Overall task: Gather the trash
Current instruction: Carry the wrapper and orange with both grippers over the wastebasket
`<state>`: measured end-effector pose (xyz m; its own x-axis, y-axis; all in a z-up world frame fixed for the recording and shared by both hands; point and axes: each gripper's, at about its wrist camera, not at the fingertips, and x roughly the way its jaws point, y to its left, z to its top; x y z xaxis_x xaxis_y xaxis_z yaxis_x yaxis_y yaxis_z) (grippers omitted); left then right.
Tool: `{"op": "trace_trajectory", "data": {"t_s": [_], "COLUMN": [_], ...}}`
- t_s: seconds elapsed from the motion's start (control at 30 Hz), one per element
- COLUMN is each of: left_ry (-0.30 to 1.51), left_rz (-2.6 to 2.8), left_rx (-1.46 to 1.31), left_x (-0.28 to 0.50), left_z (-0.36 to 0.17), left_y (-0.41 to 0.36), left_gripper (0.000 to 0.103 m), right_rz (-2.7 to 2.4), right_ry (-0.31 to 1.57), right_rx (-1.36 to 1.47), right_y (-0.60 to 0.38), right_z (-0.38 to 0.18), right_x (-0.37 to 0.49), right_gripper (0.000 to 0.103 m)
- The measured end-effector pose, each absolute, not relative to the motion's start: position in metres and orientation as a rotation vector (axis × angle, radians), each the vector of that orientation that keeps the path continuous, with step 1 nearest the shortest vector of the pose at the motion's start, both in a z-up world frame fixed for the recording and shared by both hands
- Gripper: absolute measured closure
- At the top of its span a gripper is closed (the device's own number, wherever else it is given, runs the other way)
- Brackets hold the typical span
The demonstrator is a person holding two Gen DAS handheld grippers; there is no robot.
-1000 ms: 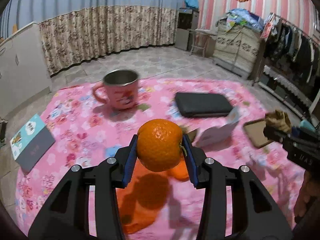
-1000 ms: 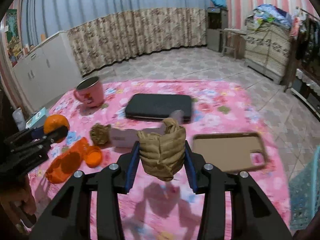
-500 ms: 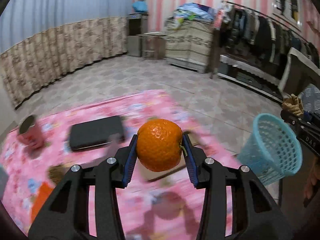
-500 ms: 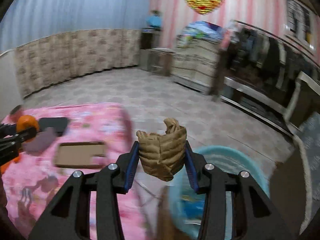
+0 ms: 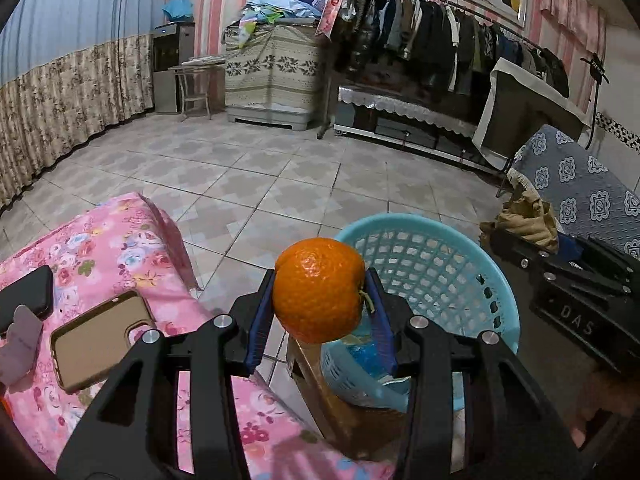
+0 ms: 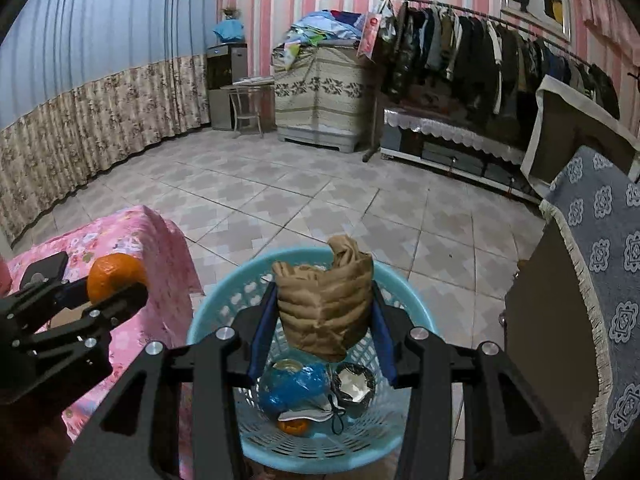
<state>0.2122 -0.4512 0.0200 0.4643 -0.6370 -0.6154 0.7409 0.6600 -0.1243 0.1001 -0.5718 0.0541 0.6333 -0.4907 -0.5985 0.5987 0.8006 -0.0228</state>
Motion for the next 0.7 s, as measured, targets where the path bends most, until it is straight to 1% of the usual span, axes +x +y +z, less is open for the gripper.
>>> {"op": "trace_trajectory", "data": {"t_s": [0.3, 0.7], "left_ry": [0.685, 0.673], "left_rz": [-0.828, -0.845], "left_rx": [0.18, 0.208], "left_x": [0.22, 0.209], "left_z": [0.023, 0.029], "left_y": [-0.451, -0.462], "left_gripper": [0.06, 0.06], "right_rz": [-0.631, -0.635], "right_ry": [0.598, 0.576], "right_rx": [0.233, 0.27], "right_y": [-0.582, -0.587], "right_z": [0.052, 0.053], "right_x": [0.091, 0.083], "right_gripper": [0.059, 0.059]}}
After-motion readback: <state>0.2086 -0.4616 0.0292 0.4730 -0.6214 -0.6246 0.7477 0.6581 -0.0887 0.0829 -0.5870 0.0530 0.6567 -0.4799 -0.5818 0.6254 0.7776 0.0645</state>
